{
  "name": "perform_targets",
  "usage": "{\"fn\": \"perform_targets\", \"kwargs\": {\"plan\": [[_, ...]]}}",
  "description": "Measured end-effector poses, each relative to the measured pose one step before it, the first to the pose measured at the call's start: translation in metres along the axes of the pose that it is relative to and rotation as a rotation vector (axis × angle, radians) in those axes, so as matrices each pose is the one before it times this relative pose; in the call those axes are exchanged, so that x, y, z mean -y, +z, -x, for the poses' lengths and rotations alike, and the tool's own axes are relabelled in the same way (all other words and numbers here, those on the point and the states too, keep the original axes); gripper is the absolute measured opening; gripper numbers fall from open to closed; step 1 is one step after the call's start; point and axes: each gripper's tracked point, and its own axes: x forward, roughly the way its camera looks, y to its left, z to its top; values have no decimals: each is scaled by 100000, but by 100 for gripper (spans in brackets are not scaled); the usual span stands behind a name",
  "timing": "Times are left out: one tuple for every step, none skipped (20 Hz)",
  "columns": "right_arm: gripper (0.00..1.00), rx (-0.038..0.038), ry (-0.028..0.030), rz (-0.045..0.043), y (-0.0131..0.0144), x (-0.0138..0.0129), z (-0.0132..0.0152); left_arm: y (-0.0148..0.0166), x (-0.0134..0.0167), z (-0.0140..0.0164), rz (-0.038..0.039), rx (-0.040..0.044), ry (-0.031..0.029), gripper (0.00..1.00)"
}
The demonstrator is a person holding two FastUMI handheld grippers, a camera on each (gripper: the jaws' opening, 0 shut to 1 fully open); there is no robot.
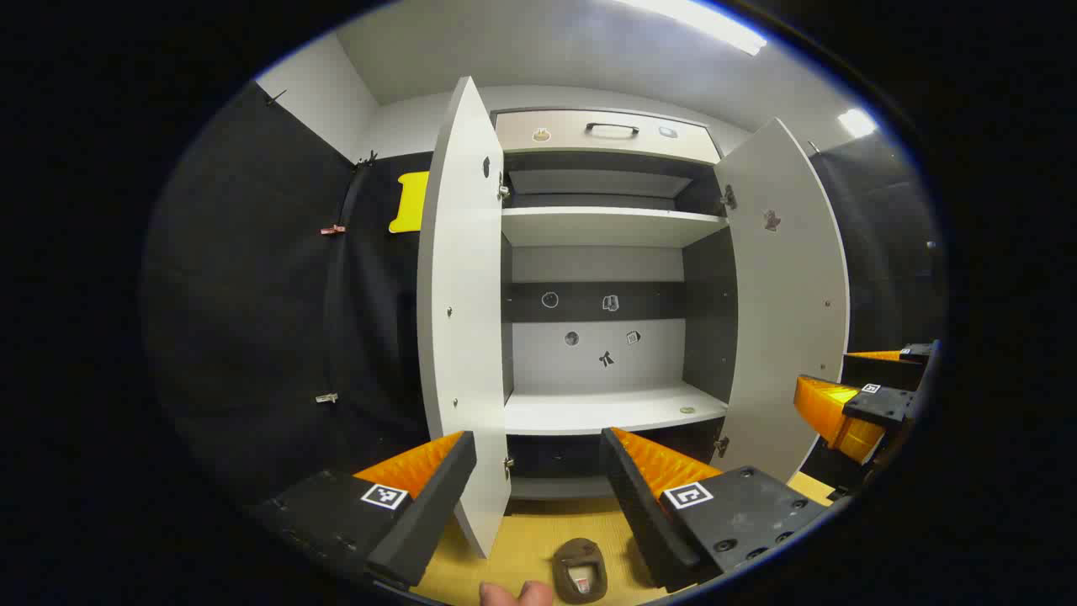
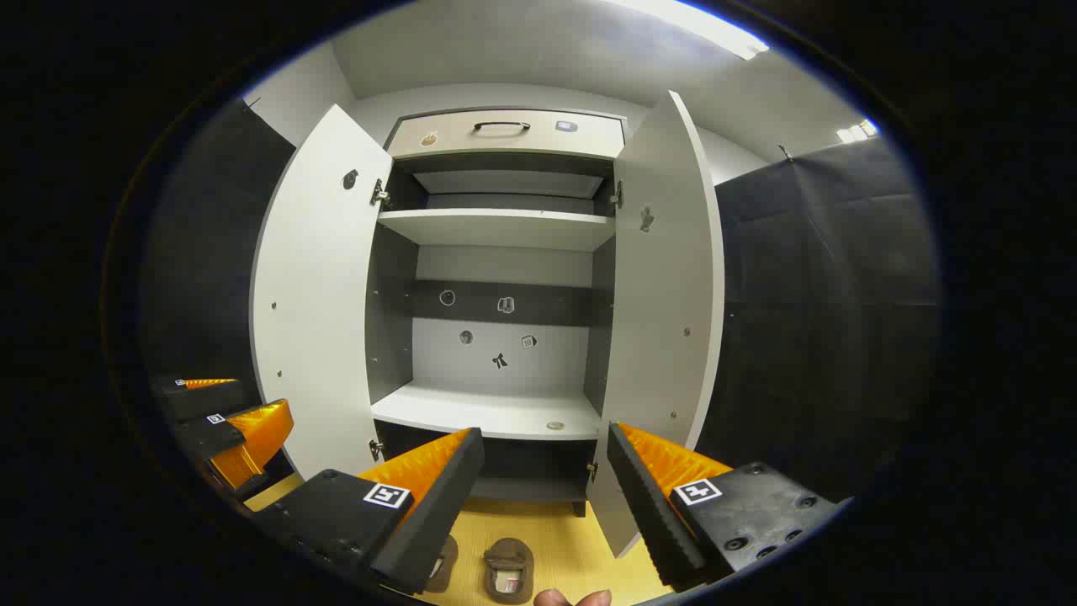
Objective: Grab one shoe with the right hand and put it into the shoe cabinet, grab the other shoe with the left hand and put it into the shoe cabinet; then close the right door with the right hand and the left door with the left hand.
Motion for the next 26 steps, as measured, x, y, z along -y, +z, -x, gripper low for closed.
{"fn": "perform_targets", "kwargs": {"plan": [[98,-132,176,-20,-34,-23,89,172,-3,6,94,193,-173,95],[98,187,31,-238,35,-65,-22,89,83,-29,-176,347,-262,92],[98,241,-71,-173,56,-14,-28,161,36,-8,-380,509,-132,95],[98,181,250,-254,65,-82,10,27,93,22,-423,320,-230,95],[98,71,-166,-196,-13,25,-29,65,33,46,-378,207,-37,95],[98,-137,-5,-34,-43,46,-24,51,97,-48,-230,110,-104,95],[98,-95,-65,-8,-8,-20,2,178,80,9,67,90,-260,95],[98,-140,-49,-146,-44,74,-45,-78,122,-78,-8,109,-329,95],[98,29,24,-309,32,-30,-41,167,48,21,-187,330,-217,95],[98,-312,84,-260,-76,-28,-40,4,86,-71,-372,266,-258,95],[98,-113,1,-130,-61,23,-58,32,35,-36,-349,155,-127,95],[98,-74,-229,40,-16,62,5,-23,76,-128,-307,-108,-88,95],[98,127,-8,146,-3,-10,-42,-21,-8,-2,-9,-54,12,95],[98,156,-117,141,25,25,-35,-93,69,22,316,-163,-162,95],[98,78,-7,142,17,18,-45,-42,-64,-38,481,-77,66,95],[98,110,75,-83,-13,-2,-42,-66,-17,-179,617,-119,-26,95],[98,-257,271,-117,-70,-105,-78,-110,-100,-69,223,-145,50,95],[98,-334,184,-116,-164,-103,-157,14,-166,-87,-47,9,315,95],[98,-574,81,150,-275,-6,-125,-56,-158,-21,-293,114,340,95],[98,-870,229,320,-430,-70,-130,51,-160,16,-313,392,402,95],[98,-1344,317,360,-533,-138,-111,-9,-202,-70,-231,436,348,95],[98,-1731,716,162,-737,-247,-172,13,-222,-37,-18,405,499,95],[98,-2683,906,19,-1007,-261,-134,-24,-245,16,301,292,254,95],[98,-2951,1327,-703,-1232,-373,-162,-274,-172,-68,297,41,314,95],[98,-3407,1153,-1138,-1324,-344,-93,-233,-210,-46,171,-93,207,95],[98,-3467,1188,-1436,-1503,-312,-234,-267,-261,-21,-161,-193,414,95]]}}
